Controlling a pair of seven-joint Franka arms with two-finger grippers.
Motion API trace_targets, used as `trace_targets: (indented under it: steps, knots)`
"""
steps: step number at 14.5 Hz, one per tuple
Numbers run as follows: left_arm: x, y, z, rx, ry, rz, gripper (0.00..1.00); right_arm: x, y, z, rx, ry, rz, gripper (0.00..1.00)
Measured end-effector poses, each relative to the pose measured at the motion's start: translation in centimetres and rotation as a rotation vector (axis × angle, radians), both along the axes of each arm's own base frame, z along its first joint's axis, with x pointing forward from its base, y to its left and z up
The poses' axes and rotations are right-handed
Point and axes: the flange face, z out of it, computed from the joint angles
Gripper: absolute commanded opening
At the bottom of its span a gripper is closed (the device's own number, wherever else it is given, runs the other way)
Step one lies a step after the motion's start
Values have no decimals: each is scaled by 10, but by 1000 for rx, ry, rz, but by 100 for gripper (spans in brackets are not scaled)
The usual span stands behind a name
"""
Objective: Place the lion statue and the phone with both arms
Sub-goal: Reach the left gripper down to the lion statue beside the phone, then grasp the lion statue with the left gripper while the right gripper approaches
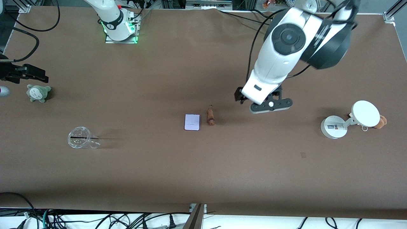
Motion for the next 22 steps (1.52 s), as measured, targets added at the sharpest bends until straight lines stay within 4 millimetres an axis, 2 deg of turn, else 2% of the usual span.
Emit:
trace_targets:
  steps: [2, 4, 7, 10, 15, 16, 18, 22]
  knots:
    - [5, -19, -22, -39, -13, 18, 100, 2, 0, -2, -1, -2, 0, 100]
    - [1, -43, -45, -47, -12, 29, 100, 4, 0, -6, -1, 3, 0, 100]
    - [-2, -71, -97, -44, 12, 64, 100, 14, 5, -23, 11, 13, 4, 100]
    - [-6, -89, -140, -28, 29, 93, 100, 26, 15, -45, 78, 28, 4, 100]
    - [-12, -111, -187, -23, 9, 133, 100, 40, 31, -74, 77, 49, 24, 100]
    - [-14, -116, -198, -26, 9, 144, 100, 45, 39, -82, 75, 45, 37, 100]
    - [-21, -127, -219, -25, 18, 150, 100, 58, 73, -108, 66, 30, 80, 100]
    - [-26, -134, -248, -29, 21, 148, 99, 80, 138, -173, 26, 8, 35, 100]
